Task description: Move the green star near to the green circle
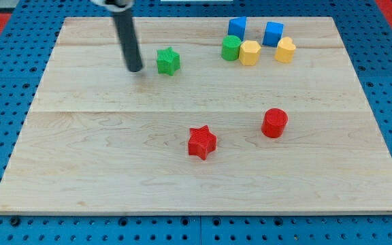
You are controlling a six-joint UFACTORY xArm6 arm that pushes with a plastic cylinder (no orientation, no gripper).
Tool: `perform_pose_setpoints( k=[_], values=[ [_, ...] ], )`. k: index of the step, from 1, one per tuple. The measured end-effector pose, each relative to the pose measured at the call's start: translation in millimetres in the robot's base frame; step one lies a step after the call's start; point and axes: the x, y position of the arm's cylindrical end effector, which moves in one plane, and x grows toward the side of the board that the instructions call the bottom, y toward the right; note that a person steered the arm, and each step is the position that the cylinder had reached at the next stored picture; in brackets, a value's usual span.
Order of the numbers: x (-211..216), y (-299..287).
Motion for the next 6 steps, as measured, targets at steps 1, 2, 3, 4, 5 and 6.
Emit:
perform_pose_setpoints(
  k=[1, 2, 3, 4, 5, 6],
  values=[
    [-5.3, 89.6],
    [45.5, 93.9],
    [86.4, 154.8],
    [89.4, 272.5],
    [132.7, 281.1],
    [137.5, 198.2]
  ],
)
